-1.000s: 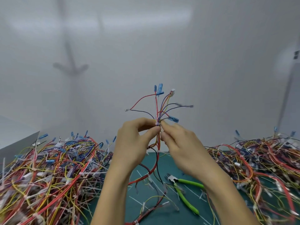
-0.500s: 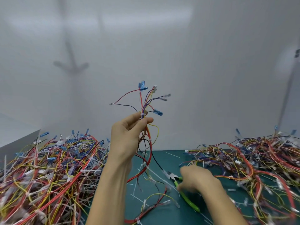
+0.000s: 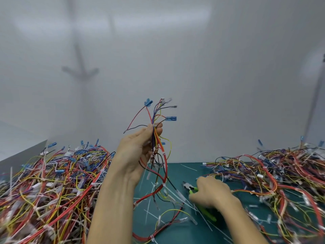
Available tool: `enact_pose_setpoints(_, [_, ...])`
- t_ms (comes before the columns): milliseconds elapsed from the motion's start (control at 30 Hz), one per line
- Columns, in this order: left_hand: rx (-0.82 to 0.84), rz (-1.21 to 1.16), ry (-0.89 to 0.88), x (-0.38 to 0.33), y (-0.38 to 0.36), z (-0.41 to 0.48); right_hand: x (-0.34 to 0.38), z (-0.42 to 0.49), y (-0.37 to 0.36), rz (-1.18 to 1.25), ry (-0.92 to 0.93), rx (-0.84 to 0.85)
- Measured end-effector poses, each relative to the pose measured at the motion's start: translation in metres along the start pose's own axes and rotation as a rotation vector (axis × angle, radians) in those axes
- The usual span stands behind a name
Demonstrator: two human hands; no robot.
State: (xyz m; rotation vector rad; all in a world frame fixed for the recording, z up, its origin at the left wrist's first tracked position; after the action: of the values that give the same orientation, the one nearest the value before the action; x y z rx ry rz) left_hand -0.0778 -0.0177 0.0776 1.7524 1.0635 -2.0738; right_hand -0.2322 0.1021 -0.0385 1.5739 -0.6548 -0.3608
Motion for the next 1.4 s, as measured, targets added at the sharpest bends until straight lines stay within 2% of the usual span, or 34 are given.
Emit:
enact_pose_setpoints(167, [-0.013, 0.084, -0.016, -0.001, -0.001, -0.003, 0.004, 0.003, 0.023, 0.313, 0.038, -0.228])
enact_pose_setpoints(267, [-0.089, 0.168, -0.055, -0.006, -0.001, -0.008, 0.004, -0.004, 0.046, 0.502, 0.092, -0.424])
enact_pose_setpoints(400, [-0.176, 0.194, -0.15, -0.013, -0.003, -0.015, 0.016, -0.03, 0.086, 0.603, 0.268, -0.623])
enact_pose_setpoints(533, [-0.224, 0.209, -0.237, -0.017, -0.004, -0.018, 0.035, -0.062, 0.116, 0.648, 0.484, -0.657])
enact_pose_setpoints(633, [-0.241, 0.232, -0.27, -0.019, -0.004, -0.018, 0.042, -0.075, 0.126, 0.618, 0.543, -0.625])
enact_pose_setpoints(933, [-0.241, 0.255, -0.341, -0.023, -0.011, -0.024, 0.051, -0.075, 0.12, 0.39, 0.494, -0.608])
enact_pose_setpoints(1167, [-0.251, 0.212, -0.357, -0.026, -0.013, -0.028, 0.053, -0.074, 0.123, 0.453, 0.52, -0.697])
enact_pose_setpoints(1400, [-0.227, 0.194, -0.351, -0.027, -0.015, -0.03, 0.056, -0.074, 0.122, 0.452, 0.529, -0.704])
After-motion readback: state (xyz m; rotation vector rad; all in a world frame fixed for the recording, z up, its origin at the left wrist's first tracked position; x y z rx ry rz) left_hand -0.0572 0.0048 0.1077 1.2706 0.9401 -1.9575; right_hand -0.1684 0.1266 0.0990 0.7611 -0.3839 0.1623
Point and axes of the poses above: each hand's wrist, its own z-axis towards the middle knuckle, its own y-axis out of the back of the hand, x = y × z, the point moved 6 cm from there along z, towards the middle knuckle, and after that the axes turned 11 degrees about y, right-handed, at the moved point
